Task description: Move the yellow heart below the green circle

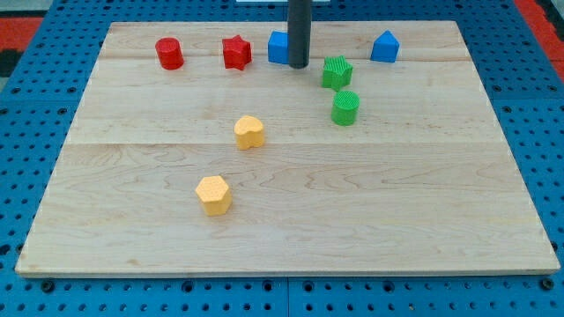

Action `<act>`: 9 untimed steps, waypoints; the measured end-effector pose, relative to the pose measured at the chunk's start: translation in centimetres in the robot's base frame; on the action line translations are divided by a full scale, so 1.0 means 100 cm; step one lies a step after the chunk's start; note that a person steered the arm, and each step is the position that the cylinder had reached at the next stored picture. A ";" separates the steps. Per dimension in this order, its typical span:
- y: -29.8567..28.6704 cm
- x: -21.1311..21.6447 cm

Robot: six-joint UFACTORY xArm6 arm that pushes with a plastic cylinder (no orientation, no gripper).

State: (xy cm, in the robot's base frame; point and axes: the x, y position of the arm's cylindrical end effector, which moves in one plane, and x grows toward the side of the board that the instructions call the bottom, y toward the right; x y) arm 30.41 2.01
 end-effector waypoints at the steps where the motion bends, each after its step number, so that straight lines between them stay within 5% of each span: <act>1: -0.009 0.034; 3: -0.145 0.095; 4: -0.117 0.130; 9: -0.021 0.102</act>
State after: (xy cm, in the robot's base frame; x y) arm 40.61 -0.10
